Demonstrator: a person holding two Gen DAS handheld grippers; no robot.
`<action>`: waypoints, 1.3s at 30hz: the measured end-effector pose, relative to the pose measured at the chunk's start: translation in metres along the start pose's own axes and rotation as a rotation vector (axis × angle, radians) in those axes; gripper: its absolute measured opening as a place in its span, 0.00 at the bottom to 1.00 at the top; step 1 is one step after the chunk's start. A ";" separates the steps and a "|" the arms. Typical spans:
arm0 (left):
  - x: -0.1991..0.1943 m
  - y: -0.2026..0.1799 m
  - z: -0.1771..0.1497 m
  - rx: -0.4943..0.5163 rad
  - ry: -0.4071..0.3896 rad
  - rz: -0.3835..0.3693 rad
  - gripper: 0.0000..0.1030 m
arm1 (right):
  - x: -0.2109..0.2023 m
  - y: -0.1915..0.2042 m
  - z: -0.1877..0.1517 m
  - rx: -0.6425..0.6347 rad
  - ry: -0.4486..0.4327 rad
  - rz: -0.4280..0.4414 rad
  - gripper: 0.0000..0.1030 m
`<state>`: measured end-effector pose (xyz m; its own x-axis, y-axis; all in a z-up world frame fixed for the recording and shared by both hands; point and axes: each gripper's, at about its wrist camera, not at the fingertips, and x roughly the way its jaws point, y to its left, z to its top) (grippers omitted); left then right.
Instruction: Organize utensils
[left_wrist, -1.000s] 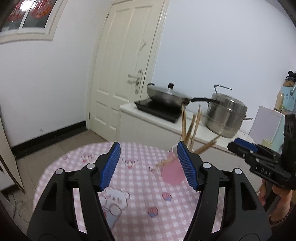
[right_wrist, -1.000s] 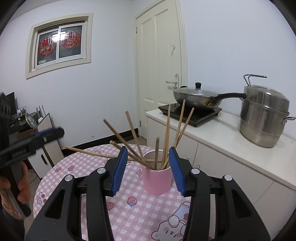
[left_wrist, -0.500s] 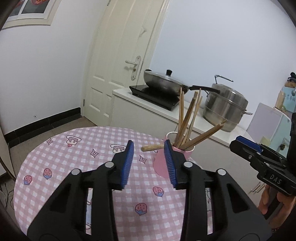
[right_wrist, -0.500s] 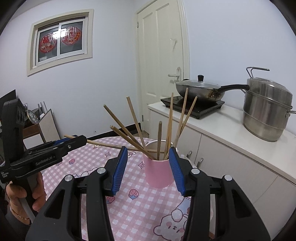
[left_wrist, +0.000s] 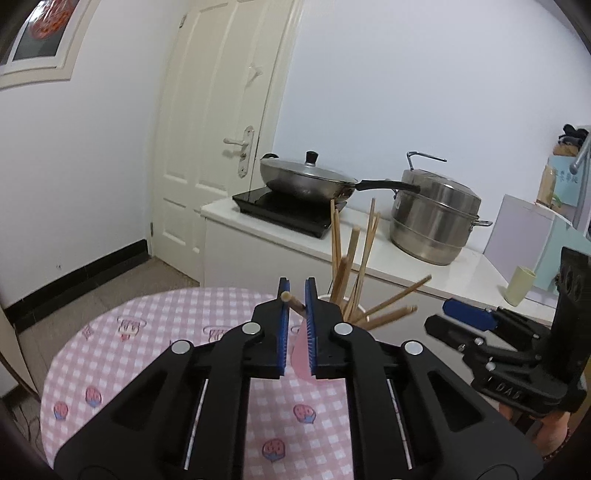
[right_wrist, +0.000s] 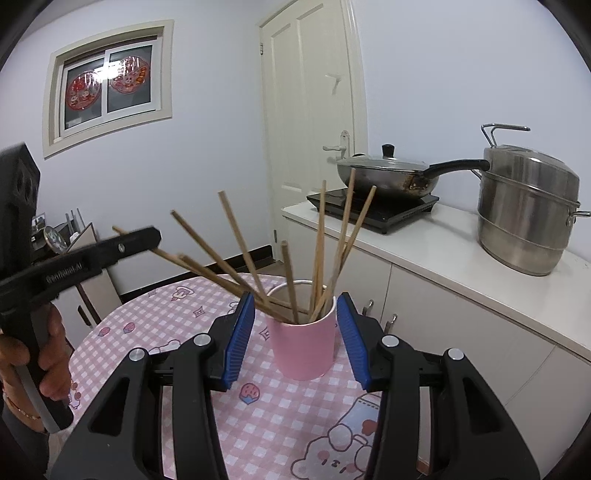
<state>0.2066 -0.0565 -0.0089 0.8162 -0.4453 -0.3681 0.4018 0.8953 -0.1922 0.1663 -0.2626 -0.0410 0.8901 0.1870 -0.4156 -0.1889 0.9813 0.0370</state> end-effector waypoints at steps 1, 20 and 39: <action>0.004 -0.002 0.003 0.003 0.004 -0.004 0.08 | 0.002 -0.002 0.000 0.005 0.001 0.001 0.42; 0.049 -0.007 0.022 -0.010 0.105 -0.065 0.08 | 0.018 -0.015 0.001 0.034 0.008 0.011 0.43; -0.028 -0.006 -0.001 0.035 -0.004 0.064 0.63 | -0.030 0.023 0.002 -0.020 -0.086 -0.030 0.49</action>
<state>0.1811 -0.0495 0.0011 0.8421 -0.3876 -0.3751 0.3634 0.9216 -0.1365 0.1365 -0.2459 -0.0259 0.9277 0.1619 -0.3365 -0.1692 0.9855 0.0076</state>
